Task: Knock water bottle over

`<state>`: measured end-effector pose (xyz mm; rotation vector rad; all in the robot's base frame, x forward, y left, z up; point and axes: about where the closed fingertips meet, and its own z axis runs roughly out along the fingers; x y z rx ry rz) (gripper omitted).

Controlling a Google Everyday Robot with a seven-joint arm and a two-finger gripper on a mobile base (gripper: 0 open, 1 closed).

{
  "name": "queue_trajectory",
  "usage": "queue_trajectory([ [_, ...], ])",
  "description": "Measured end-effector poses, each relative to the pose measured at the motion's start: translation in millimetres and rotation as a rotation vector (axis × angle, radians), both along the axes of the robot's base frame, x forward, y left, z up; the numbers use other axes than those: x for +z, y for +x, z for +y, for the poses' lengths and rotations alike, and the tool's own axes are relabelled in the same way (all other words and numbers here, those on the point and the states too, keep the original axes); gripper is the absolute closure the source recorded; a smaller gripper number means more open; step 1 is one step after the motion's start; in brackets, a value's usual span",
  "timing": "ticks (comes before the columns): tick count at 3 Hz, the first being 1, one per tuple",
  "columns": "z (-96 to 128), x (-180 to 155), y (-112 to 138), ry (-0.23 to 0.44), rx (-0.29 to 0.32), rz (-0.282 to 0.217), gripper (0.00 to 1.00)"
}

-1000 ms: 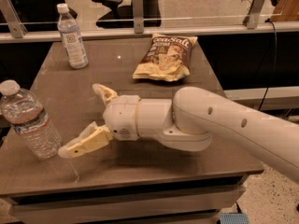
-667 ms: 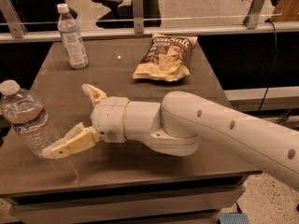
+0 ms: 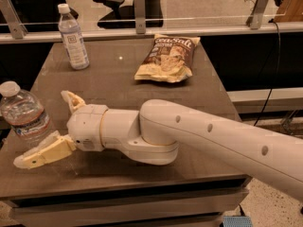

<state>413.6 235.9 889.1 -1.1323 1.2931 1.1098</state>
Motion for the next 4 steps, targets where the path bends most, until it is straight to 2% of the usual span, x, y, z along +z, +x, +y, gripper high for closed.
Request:
queue_trajectory([
  [1,11,-3,-6,0.015,0.002,0.009,0.15],
  [2,8,-2,-6,0.014,-0.013,0.006,0.38],
  [3,-2,2,-1,0.006,-0.035,0.003,0.61],
  [4,-24,9,8,-0.034,-0.052,-0.015,0.84],
])
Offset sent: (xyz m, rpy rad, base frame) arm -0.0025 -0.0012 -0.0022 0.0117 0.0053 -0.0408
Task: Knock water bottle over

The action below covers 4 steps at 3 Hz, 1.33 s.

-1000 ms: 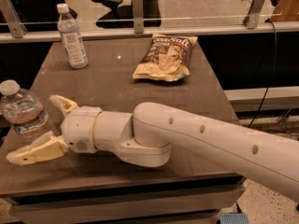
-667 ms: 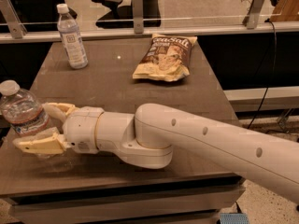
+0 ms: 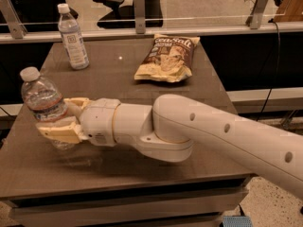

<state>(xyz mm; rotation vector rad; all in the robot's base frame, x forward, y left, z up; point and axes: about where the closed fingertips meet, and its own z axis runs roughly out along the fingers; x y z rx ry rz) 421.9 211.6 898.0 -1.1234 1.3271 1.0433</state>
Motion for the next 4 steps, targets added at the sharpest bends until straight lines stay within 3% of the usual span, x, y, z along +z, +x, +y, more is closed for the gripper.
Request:
queue_trajectory([
  [1,-40,2,15,-0.077,-0.019,-0.015,1.00],
  [2,-79,10,18,-0.215,0.007,-0.044,1.00],
  [4,-166,21,35,-0.531,0.051,-0.038,1.00],
])
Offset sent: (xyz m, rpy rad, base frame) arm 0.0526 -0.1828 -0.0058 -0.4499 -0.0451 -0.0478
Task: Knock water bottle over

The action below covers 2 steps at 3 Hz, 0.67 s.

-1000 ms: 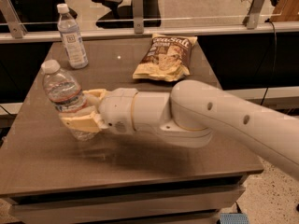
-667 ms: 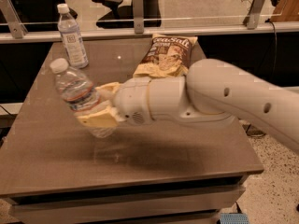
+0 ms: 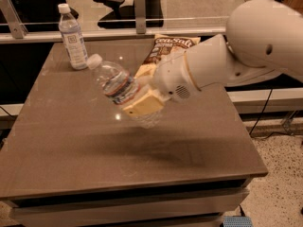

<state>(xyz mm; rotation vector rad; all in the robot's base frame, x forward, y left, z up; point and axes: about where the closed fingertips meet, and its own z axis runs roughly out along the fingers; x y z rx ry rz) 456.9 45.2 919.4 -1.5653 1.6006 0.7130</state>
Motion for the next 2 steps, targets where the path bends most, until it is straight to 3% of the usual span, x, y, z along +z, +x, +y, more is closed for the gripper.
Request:
queue_trajectory([
  [1,-35,-14,6,-0.179,0.004,0.009,1.00],
  [2,-51,-34,12,-0.367,-0.011,0.013,1.00],
])
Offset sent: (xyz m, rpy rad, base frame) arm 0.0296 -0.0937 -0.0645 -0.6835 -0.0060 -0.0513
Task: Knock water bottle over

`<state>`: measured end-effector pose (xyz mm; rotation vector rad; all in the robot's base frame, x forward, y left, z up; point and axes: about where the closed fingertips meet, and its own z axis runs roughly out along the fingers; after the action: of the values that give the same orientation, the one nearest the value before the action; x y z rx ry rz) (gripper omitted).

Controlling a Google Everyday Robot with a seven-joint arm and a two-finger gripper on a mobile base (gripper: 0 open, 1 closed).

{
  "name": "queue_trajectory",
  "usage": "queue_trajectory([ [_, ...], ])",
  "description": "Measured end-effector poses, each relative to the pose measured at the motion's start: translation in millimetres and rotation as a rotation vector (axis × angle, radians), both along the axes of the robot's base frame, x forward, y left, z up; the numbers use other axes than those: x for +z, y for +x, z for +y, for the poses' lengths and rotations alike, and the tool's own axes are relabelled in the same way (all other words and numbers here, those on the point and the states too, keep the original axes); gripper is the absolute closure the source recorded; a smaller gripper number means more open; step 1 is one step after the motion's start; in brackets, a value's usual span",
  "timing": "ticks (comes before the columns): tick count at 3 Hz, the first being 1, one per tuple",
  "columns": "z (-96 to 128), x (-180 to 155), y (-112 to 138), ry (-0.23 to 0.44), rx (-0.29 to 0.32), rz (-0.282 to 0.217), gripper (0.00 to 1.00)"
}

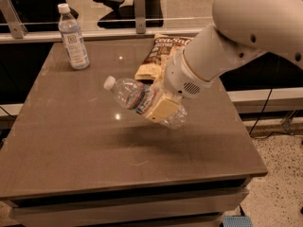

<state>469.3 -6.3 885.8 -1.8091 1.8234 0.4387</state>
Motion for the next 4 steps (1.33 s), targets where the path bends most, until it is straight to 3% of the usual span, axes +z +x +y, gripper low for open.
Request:
queue_trajectory([
  [2,-20,-30,22,-0.305,-0.011,-0.019,1.00],
  [3,-22,-38,25,-0.398,0.009,-0.032,1.00],
  [4,-21,-44,26,-0.470,0.033,-0.039,0.85],
])
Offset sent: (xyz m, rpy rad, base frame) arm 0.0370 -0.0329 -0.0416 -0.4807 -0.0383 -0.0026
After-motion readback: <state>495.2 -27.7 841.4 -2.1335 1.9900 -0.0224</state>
